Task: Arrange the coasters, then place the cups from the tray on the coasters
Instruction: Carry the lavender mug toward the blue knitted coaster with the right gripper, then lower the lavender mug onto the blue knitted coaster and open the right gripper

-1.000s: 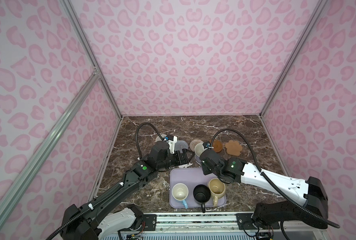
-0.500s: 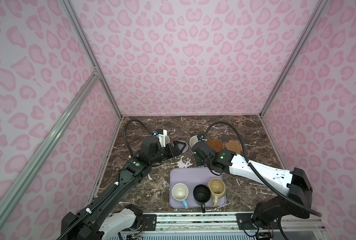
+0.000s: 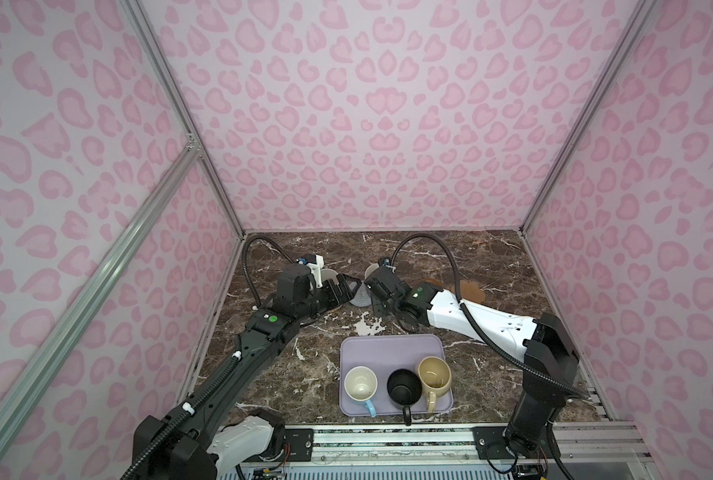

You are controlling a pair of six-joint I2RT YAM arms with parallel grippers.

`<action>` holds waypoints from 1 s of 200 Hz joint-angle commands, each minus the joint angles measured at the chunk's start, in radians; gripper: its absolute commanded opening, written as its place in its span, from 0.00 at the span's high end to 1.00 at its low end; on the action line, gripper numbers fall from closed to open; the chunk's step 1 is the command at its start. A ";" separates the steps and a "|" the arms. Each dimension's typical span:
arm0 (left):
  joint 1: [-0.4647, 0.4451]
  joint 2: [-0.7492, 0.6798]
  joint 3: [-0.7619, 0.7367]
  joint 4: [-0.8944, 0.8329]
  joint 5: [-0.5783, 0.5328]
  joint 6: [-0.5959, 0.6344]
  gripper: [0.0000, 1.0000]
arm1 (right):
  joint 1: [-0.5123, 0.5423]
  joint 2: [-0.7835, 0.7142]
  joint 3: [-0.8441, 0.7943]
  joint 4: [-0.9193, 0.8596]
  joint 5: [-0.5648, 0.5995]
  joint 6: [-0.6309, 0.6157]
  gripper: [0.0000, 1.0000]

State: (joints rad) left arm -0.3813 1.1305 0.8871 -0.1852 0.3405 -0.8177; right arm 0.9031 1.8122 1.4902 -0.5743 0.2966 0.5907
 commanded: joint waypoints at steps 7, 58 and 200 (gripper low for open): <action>0.011 0.010 0.006 0.023 -0.035 -0.002 0.03 | -0.008 0.069 0.071 0.025 0.019 0.020 1.00; 0.031 0.025 -0.011 0.039 -0.036 -0.026 0.03 | -0.014 0.200 0.190 -0.010 0.019 0.040 1.00; 0.068 -0.005 -0.075 0.020 -0.116 -0.041 0.01 | -0.029 0.381 0.329 -0.012 -0.007 0.055 1.00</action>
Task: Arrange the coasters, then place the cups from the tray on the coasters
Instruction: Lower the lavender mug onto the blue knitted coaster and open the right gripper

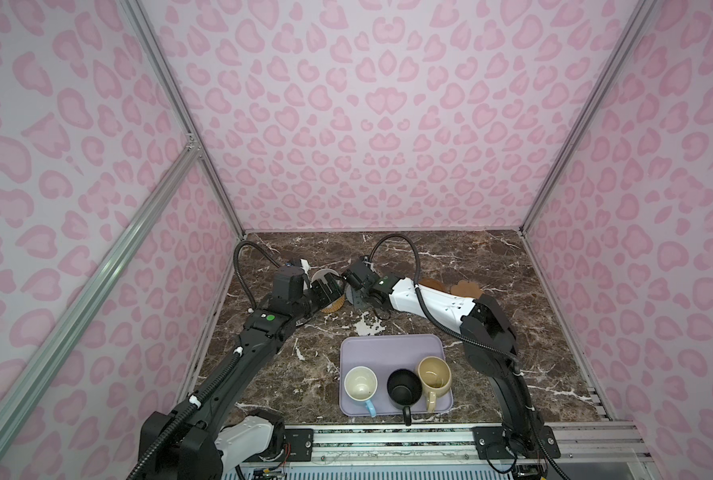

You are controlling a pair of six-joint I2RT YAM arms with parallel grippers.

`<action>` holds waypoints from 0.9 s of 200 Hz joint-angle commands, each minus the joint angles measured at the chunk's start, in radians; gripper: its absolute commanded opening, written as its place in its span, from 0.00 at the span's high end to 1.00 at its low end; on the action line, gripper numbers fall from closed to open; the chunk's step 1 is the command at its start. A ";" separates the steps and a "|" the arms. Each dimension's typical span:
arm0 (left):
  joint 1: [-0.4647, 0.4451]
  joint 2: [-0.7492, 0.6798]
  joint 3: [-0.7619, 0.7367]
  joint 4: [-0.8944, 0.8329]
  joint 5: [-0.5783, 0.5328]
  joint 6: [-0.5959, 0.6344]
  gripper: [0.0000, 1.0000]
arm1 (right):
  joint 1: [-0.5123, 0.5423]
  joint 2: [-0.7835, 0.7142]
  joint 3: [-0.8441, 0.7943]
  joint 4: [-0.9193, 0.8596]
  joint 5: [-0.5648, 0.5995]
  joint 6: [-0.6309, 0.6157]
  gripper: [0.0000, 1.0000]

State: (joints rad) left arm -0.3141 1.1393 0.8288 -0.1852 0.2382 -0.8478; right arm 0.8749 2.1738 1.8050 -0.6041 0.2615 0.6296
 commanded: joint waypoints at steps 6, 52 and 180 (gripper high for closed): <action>0.000 -0.013 -0.018 0.020 -0.015 -0.009 0.01 | -0.003 0.024 0.016 0.019 0.026 0.016 1.00; 0.001 -0.008 -0.038 0.027 -0.009 -0.012 0.02 | -0.005 0.052 0.021 0.024 0.011 0.026 1.00; 0.003 -0.021 -0.068 0.031 -0.001 -0.013 0.02 | -0.002 0.076 0.012 0.026 -0.004 0.040 1.00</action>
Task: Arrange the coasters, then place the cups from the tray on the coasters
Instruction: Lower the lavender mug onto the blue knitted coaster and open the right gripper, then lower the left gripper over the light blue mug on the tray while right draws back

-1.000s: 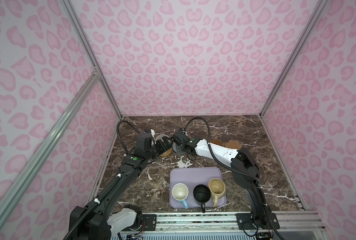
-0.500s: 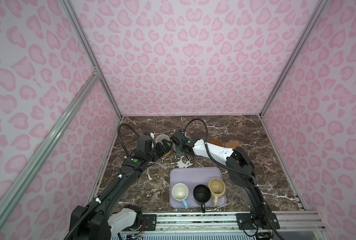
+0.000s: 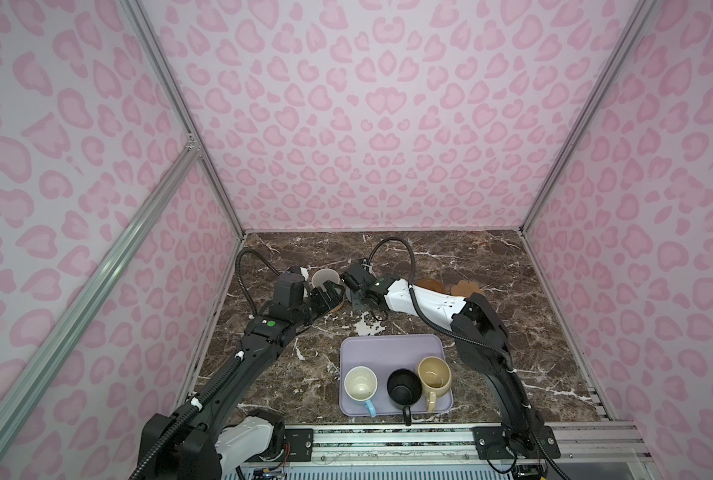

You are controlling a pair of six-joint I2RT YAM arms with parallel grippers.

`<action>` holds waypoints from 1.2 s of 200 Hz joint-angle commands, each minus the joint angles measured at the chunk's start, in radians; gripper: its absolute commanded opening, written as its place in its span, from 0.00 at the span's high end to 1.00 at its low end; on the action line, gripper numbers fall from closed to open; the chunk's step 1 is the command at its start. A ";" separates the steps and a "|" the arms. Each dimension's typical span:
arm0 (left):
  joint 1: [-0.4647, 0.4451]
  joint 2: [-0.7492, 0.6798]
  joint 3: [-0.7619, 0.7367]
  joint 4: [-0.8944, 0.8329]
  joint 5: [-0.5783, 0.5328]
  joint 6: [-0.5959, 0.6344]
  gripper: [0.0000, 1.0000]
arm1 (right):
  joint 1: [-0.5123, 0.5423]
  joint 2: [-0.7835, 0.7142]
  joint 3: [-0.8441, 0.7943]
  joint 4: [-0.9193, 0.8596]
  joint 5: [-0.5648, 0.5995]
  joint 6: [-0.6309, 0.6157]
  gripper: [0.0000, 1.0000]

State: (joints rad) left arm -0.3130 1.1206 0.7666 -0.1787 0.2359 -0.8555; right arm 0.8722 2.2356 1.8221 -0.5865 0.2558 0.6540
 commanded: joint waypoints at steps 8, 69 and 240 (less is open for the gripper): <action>0.000 0.000 -0.006 0.021 0.003 -0.004 0.02 | 0.001 0.013 -0.004 0.003 -0.001 0.019 1.00; 0.001 -0.036 -0.004 -0.032 -0.010 0.011 0.01 | 0.002 -0.009 0.030 -0.044 -0.079 -0.007 0.09; -0.504 -0.136 0.201 -0.634 -0.332 0.029 0.03 | -0.007 -0.948 -0.830 0.177 -0.073 -0.141 0.01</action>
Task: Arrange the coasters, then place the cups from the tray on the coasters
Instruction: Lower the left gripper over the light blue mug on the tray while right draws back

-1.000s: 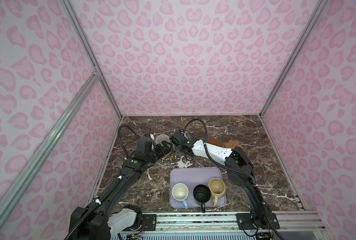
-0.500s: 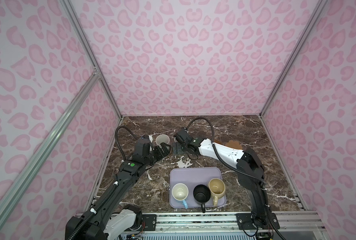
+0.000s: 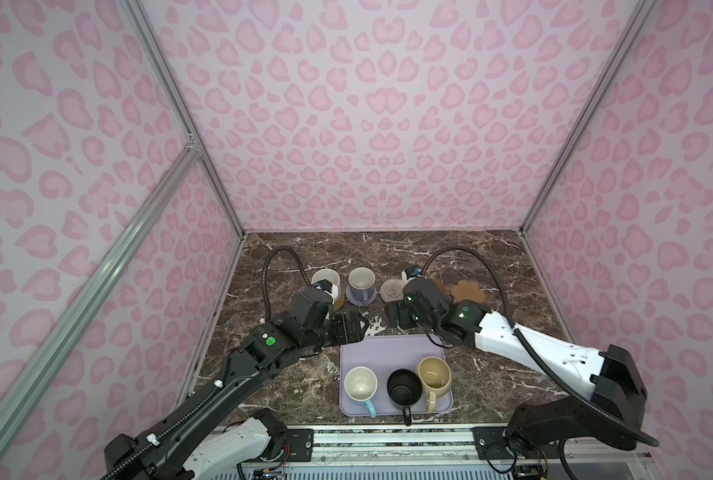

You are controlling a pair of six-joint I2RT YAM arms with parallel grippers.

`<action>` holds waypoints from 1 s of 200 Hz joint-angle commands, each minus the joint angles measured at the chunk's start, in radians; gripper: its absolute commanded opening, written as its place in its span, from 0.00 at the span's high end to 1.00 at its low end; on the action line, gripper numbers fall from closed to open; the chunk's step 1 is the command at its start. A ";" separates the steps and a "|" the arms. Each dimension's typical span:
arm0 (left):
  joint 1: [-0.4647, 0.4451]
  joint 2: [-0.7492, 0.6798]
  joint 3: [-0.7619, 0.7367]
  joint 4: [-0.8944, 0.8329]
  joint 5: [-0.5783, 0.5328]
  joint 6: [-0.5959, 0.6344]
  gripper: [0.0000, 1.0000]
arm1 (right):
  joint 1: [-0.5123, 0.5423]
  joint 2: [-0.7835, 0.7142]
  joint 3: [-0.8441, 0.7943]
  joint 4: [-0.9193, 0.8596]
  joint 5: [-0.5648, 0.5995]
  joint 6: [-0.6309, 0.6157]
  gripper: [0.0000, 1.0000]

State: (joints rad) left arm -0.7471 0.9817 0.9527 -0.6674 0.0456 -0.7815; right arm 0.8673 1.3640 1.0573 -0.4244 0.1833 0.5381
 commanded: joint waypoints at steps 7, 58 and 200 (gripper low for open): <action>-0.100 0.005 0.007 -0.162 -0.158 -0.058 0.03 | -0.003 -0.105 -0.083 0.007 -0.019 -0.033 0.02; -0.275 -0.037 -0.090 -0.216 -0.219 -0.169 0.03 | -0.001 -0.274 -0.197 -0.026 -0.150 -0.064 0.01; -0.573 0.087 -0.161 -0.157 -0.287 -0.363 0.03 | 0.016 -0.402 -0.291 -0.008 -0.198 -0.042 0.02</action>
State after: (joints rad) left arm -1.2900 1.0382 0.7879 -0.8272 -0.1810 -1.0901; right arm 0.8825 0.9794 0.7864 -0.4259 -0.0265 0.4946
